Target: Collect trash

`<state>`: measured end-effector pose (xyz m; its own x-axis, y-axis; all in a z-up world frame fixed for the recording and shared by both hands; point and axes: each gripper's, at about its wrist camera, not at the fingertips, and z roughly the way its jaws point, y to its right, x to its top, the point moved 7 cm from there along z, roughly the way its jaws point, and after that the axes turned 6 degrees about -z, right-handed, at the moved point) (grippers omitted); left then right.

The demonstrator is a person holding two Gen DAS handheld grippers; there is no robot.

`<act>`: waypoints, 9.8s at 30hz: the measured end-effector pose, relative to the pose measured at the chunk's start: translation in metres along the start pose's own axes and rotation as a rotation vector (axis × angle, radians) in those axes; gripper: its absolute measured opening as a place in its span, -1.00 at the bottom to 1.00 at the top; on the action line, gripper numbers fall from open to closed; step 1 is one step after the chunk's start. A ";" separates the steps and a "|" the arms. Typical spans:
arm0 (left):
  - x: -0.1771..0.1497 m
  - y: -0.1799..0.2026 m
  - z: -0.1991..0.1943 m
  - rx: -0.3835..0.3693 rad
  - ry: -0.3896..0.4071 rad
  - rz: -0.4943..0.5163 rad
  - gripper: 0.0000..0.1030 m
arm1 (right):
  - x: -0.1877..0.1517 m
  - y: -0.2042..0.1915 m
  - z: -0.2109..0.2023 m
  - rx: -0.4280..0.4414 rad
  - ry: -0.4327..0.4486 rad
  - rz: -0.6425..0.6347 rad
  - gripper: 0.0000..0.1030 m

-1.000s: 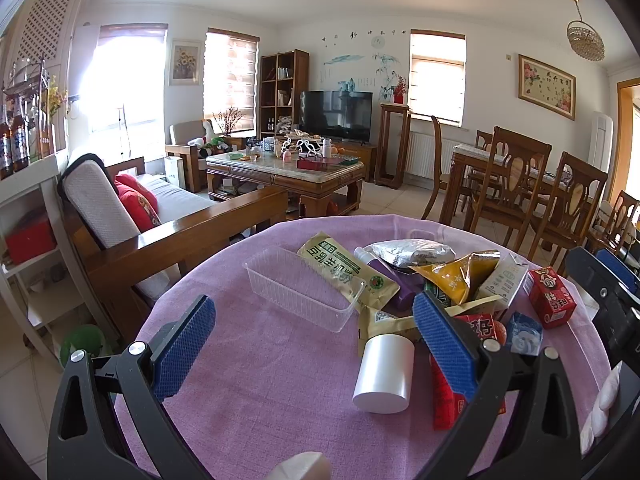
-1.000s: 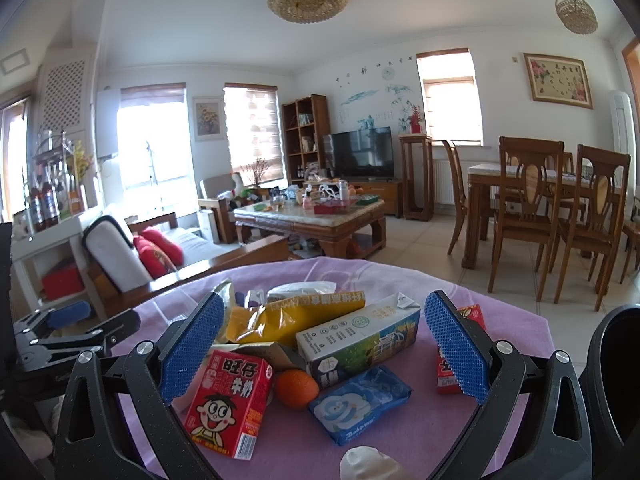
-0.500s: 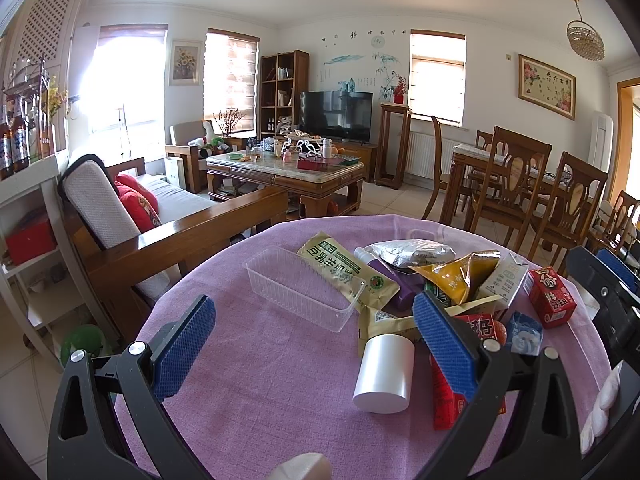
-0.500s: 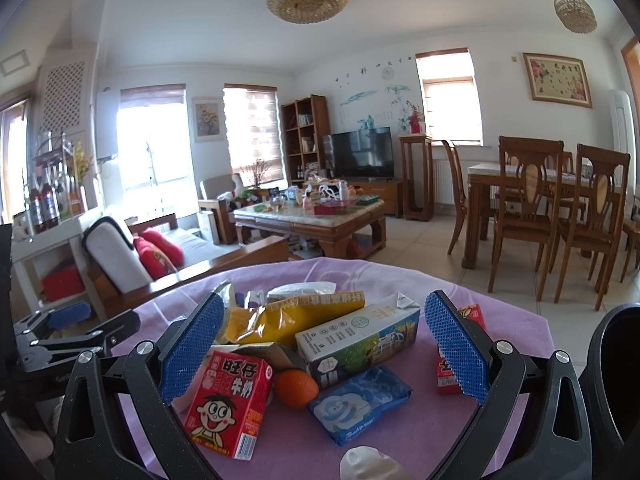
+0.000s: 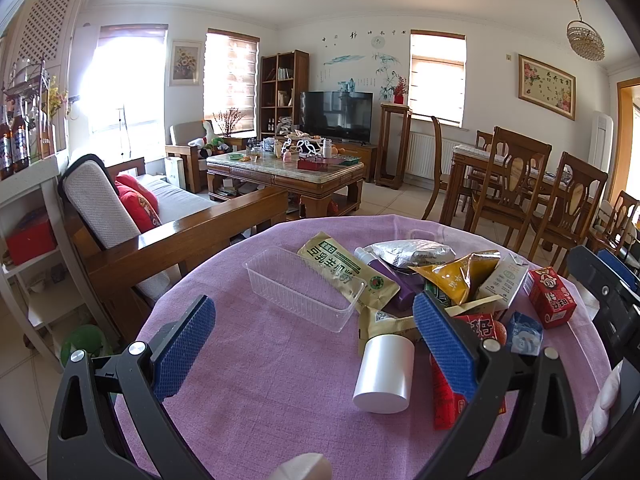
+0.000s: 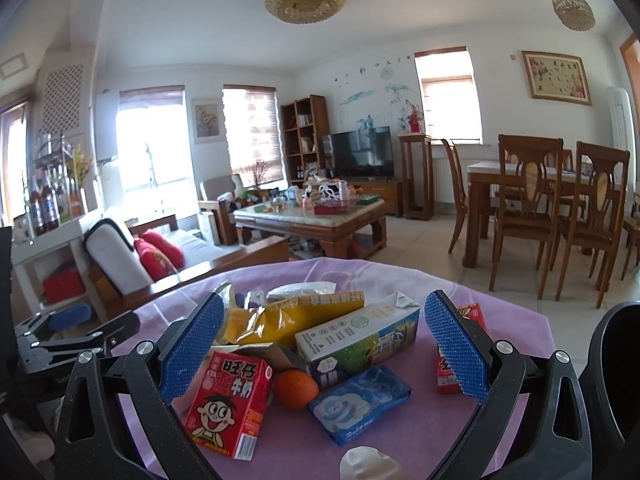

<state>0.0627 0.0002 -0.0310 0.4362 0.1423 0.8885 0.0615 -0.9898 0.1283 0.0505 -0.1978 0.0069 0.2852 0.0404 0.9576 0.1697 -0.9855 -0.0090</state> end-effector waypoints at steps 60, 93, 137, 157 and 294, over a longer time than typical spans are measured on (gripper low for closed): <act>-0.003 -0.036 0.094 -0.101 -0.506 -0.244 0.88 | -0.043 0.111 0.010 0.037 -0.250 0.228 0.88; -0.005 -0.073 0.108 -0.112 -0.479 -0.281 -0.83 | -0.078 0.107 0.096 -0.107 -0.575 0.106 0.00; -0.055 0.413 -0.023 -0.829 -0.493 0.261 -0.95 | -0.086 0.334 -0.166 -0.278 -0.380 0.323 0.00; -0.145 0.490 0.014 -0.756 -0.608 0.416 -0.95 | -0.159 0.377 -0.163 -0.334 -0.480 0.338 0.00; -0.003 0.242 -0.035 -0.587 -0.253 0.221 -0.24 | 0.009 0.156 -0.078 0.021 -0.169 0.203 -0.19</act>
<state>0.0451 -0.2395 0.0132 0.5840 -0.1388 0.7998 -0.5200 -0.8206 0.2373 0.0061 -0.3645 0.0370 0.4683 -0.1288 0.8741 0.1121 -0.9726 -0.2034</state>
